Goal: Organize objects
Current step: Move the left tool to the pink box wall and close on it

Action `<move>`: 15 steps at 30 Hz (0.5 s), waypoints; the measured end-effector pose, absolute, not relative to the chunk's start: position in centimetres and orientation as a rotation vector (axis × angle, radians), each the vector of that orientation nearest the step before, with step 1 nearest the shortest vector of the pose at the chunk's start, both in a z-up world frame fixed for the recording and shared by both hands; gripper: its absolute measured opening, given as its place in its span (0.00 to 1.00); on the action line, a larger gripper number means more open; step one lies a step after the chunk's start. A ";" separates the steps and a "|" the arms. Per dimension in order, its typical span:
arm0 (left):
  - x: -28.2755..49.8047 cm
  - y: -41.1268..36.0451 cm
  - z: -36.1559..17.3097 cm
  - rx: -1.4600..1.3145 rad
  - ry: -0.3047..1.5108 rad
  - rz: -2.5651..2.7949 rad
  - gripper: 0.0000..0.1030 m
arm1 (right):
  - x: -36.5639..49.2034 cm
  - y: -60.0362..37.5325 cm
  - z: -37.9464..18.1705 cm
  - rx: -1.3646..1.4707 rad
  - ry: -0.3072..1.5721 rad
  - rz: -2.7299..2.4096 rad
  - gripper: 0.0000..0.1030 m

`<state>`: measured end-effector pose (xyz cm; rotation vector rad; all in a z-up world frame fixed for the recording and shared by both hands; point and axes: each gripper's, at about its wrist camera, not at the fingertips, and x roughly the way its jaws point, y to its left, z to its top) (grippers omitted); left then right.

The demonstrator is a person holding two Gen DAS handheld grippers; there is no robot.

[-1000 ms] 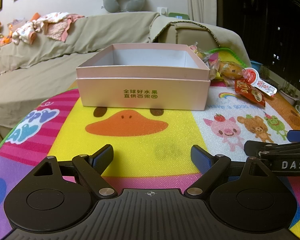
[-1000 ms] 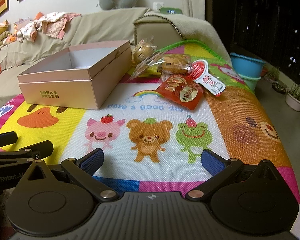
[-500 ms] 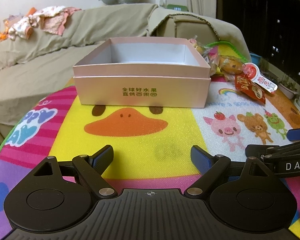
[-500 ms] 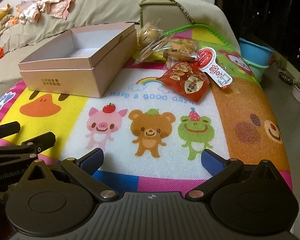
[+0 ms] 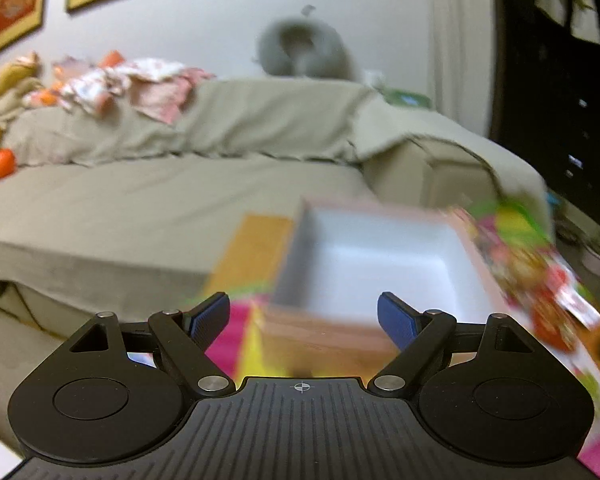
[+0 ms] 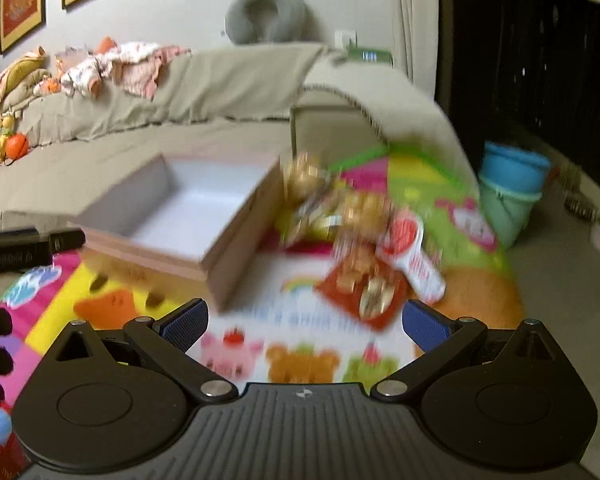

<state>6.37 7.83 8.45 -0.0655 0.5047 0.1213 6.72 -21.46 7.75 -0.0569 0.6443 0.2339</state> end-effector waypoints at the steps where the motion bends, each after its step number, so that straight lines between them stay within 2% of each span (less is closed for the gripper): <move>1: 7.4 8.5 8.6 -0.076 0.503 0.138 0.85 | 7.2 -21.6 8.2 -0.057 0.636 0.236 1.00; 6: 12.8 11.0 6.9 -0.109 0.596 0.159 0.81 | 10.6 -22.5 9.5 -0.041 0.636 0.229 1.00; 9: 14.6 11.2 5.6 -0.094 0.637 0.141 0.69 | 13.3 -22.6 9.9 -0.039 0.643 0.228 1.00; 12: 16.0 11.3 4.4 -0.130 0.676 0.108 0.43 | 17.0 -22.2 10.3 -0.013 0.657 0.247 1.00; 13: 16.3 11.3 4.0 -0.145 0.688 0.097 0.28 | 18.7 -22.1 10.4 0.004 0.666 0.254 1.00; 14: 16.5 11.3 3.7 -0.161 0.704 0.087 0.19 | 20.6 -21.8 10.4 0.026 0.682 0.264 1.00; 15: 16.4 11.3 3.4 -0.172 0.720 0.082 0.19 | 22.7 -21.5 10.2 0.049 0.698 0.271 1.00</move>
